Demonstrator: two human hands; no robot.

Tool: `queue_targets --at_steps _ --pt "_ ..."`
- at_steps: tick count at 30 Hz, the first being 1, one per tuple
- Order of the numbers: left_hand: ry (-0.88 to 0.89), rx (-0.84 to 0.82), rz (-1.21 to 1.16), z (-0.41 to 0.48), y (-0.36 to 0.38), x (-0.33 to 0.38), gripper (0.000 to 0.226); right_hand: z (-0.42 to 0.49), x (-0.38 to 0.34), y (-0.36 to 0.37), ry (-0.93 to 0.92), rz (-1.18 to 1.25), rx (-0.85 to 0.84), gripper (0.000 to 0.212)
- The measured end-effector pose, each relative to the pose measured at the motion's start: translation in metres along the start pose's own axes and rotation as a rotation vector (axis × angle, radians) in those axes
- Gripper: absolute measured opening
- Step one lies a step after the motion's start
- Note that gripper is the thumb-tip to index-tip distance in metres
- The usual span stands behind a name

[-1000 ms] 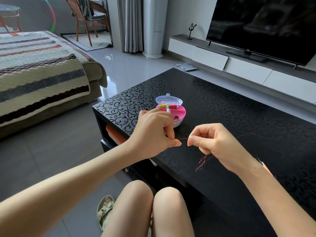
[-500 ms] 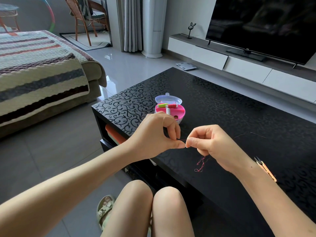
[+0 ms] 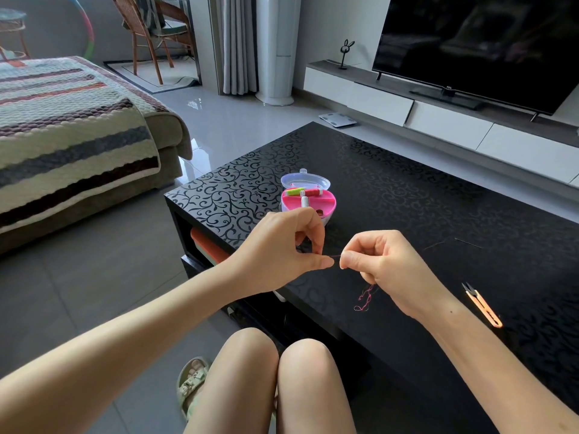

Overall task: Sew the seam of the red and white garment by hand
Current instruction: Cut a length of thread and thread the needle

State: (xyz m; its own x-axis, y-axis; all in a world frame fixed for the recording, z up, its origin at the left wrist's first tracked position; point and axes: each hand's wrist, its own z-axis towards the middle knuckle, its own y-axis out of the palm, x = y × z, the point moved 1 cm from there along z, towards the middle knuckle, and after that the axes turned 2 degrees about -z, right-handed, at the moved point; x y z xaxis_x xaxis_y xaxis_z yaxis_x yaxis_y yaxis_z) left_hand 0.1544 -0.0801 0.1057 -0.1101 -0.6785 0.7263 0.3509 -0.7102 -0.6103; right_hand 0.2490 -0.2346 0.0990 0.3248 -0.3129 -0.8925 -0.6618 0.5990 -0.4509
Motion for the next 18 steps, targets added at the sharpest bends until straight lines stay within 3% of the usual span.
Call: queue_targets --at_steps 10,12,16,18 --pt "-0.026 -0.055 -0.001 -0.005 -0.01 -0.005 0.033 0.003 0.015 0.002 0.015 -0.042 0.212 0.021" --pt "-0.127 -0.066 -0.184 -0.006 -0.011 -0.007 0.025 0.004 0.014 0.003 0.014 -0.018 0.208 0.021" --pt "-0.55 -0.227 -0.716 -0.012 -0.008 -0.018 0.004 0.001 0.007 -0.003 0.002 0.186 0.051 0.02" --pt "-0.744 -0.326 -0.979 -0.015 -0.002 -0.027 0.017 0.0 0.002 -0.007 0.001 0.258 -0.04 0.017"
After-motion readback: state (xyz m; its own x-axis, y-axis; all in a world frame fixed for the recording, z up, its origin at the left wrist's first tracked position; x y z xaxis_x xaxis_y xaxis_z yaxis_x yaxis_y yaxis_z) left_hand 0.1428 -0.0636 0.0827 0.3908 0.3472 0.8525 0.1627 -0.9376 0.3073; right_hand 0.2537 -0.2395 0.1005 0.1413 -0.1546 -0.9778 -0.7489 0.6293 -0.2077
